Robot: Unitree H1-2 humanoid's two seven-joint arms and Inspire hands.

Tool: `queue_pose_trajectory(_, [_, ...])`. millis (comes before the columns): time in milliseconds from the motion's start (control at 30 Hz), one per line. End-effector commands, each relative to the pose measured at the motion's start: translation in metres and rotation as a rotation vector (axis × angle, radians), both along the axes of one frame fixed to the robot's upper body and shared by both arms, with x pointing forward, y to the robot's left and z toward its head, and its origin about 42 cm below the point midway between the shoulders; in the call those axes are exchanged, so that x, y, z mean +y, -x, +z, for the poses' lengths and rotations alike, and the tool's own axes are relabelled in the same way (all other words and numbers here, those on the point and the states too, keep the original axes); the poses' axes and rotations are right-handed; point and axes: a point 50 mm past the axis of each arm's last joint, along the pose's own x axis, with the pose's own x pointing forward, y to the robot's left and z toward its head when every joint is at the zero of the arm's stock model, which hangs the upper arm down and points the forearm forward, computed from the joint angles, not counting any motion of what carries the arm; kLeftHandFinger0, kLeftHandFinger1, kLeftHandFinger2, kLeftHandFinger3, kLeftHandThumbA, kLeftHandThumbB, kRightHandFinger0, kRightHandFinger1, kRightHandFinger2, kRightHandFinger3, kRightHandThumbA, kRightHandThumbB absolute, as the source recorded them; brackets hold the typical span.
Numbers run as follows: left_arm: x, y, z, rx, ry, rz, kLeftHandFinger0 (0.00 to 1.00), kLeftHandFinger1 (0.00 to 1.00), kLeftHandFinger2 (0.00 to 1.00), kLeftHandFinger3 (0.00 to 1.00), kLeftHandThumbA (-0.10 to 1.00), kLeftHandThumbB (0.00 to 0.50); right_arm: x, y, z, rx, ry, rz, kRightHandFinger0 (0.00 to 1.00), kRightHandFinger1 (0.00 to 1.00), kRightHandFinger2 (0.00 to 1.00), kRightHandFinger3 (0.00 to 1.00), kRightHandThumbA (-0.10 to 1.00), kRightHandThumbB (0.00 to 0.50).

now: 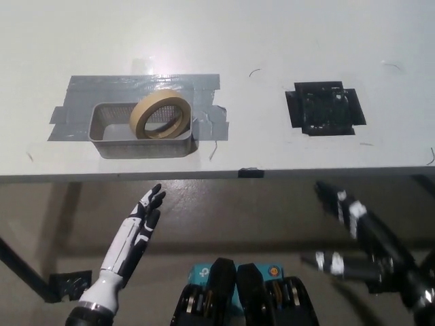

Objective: The robot picks the tape placed on the black area with right hand and places it in the small grey container.

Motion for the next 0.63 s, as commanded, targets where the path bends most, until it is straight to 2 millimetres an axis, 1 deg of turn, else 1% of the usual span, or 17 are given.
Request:
queue_pose_trajectory(0, [0.008,0.008,0.007,-0.065,0.039,0.024,1.0,1.0,1.0,1.0,1.0,0.165,0.003,0.0,-0.003,-0.053,-0.207,-0.03,1.0,1.0,1.0,1.0,1.0,0.288])
queue_pose_trajectory(33, [0.008,0.008,0.007,-0.064,0.04,0.028,1.0,1.0,1.0,1.0,1.0,0.163,0.003,-0.005,-0.01,-0.026,-0.205,-0.036,1.0,1.0,1.0,1.0,1.0,0.328])
queue_pose_trajectory(67, [0.01,0.008,0.007,-0.07,0.046,0.033,1.0,1.0,1.0,1.0,1.0,0.16,0.005,-0.011,-0.017,0.005,-0.245,-0.044,1.0,1.0,1.0,1.0,1.0,0.33])
queue_pose_trajectory(100, [0.012,0.013,0.004,-0.062,0.046,0.038,1.0,1.0,1.0,1.0,1.0,0.16,0.008,-0.008,-0.023,0.029,-0.269,-0.047,1.0,1.0,1.0,1.0,1.0,0.329])
queue_pose_trajectory(167, [0.014,0.016,0.004,-0.055,0.043,0.043,1.0,1.0,1.0,1.0,1.0,0.187,0.006,-0.01,-0.029,0.043,-0.284,-0.051,1.0,1.0,1.0,1.0,1.0,0.322])
queue_pose_trajectory(233, [0.014,0.018,0.002,-0.046,0.04,0.046,1.0,1.0,1.0,1.0,1.0,0.2,0.004,-0.009,-0.033,0.051,-0.288,-0.058,1.0,1.0,1.0,1.0,1.0,0.312])
queue_pose_trajectory(367, [0.019,0.022,0.0,-0.035,0.02,0.059,1.0,1.0,1.0,1.0,1.0,0.198,0.003,-0.008,-0.042,0.076,-0.278,-0.071,1.0,1.0,1.0,1.0,1.0,0.302])
queue_pose_trajectory(400, [0.019,0.023,-0.002,-0.031,0.016,0.06,1.0,1.0,1.0,1.0,1.0,0.185,0.0,-0.007,-0.044,0.075,-0.255,-0.073,1.0,1.0,1.0,1.0,1.0,0.267])
queue_pose_trajectory(433, [0.02,0.023,-0.003,-0.029,0.012,0.06,1.0,1.0,1.0,1.0,1.0,0.184,0.0,-0.008,-0.045,0.074,-0.244,-0.071,1.0,1.0,1.0,1.0,1.0,0.264])
queue_pose_trajectory(500, [0.021,0.023,-0.005,-0.02,0.007,0.06,1.0,1.0,1.0,1.0,1.0,0.181,-0.003,-0.009,-0.048,0.072,-0.237,-0.072,1.0,1.0,1.0,1.0,1.0,0.24])
queue_pose_trajectory(600, [0.021,0.021,-0.007,-0.004,0.007,0.057,1.0,1.0,1.0,1.0,1.0,0.182,-0.005,-0.009,-0.051,0.074,-0.256,-0.109,1.0,1.0,1.0,1.0,1.0,0.246])
